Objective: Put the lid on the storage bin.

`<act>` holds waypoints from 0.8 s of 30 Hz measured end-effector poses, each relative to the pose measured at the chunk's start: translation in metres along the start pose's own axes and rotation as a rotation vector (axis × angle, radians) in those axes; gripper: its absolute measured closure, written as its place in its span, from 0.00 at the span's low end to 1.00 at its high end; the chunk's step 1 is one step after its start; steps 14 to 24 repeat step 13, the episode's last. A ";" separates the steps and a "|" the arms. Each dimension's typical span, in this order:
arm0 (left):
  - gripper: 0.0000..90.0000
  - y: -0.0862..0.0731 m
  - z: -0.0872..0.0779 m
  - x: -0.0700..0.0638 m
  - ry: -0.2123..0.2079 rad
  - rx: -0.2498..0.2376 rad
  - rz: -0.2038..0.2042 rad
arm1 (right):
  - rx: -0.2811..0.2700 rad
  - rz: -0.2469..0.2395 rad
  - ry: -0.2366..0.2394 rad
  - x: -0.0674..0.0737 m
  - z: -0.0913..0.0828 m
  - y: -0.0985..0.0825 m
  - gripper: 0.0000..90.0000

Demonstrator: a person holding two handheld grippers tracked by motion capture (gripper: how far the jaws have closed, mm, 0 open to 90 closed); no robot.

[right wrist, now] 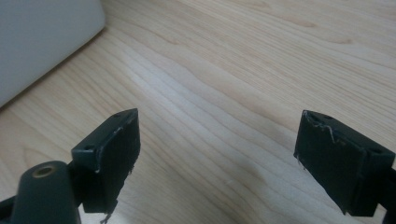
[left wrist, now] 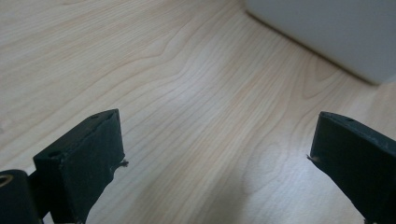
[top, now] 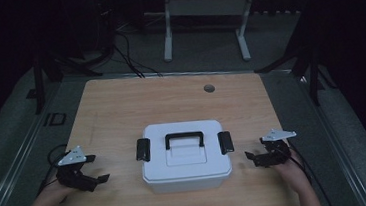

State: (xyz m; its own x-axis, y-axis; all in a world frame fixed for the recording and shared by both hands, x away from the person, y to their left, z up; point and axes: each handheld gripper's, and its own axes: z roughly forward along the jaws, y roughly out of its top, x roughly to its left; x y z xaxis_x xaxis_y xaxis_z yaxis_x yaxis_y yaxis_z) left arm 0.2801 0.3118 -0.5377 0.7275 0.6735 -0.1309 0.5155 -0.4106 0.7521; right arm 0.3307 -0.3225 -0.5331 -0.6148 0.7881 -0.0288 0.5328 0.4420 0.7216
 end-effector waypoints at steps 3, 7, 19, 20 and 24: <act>0.03 -0.002 -0.002 0.002 0.012 -0.018 -0.020 | -0.011 0.005 -0.010 0.000 0.000 -0.003 0.15; 0.03 -0.003 -0.002 0.001 0.015 -0.026 -0.022 | -0.025 0.016 -0.016 -0.001 0.001 -0.008 0.15; 0.03 -0.004 -0.001 0.000 0.020 -0.030 -0.023 | -0.033 0.019 -0.013 -0.001 0.002 -0.009 0.15; 0.03 -0.004 -0.001 0.000 0.020 -0.030 -0.023 | -0.033 0.019 -0.013 -0.001 0.002 -0.009 0.15; 0.03 -0.004 -0.001 0.000 0.020 -0.030 -0.023 | -0.033 0.019 -0.013 -0.001 0.002 -0.009 0.15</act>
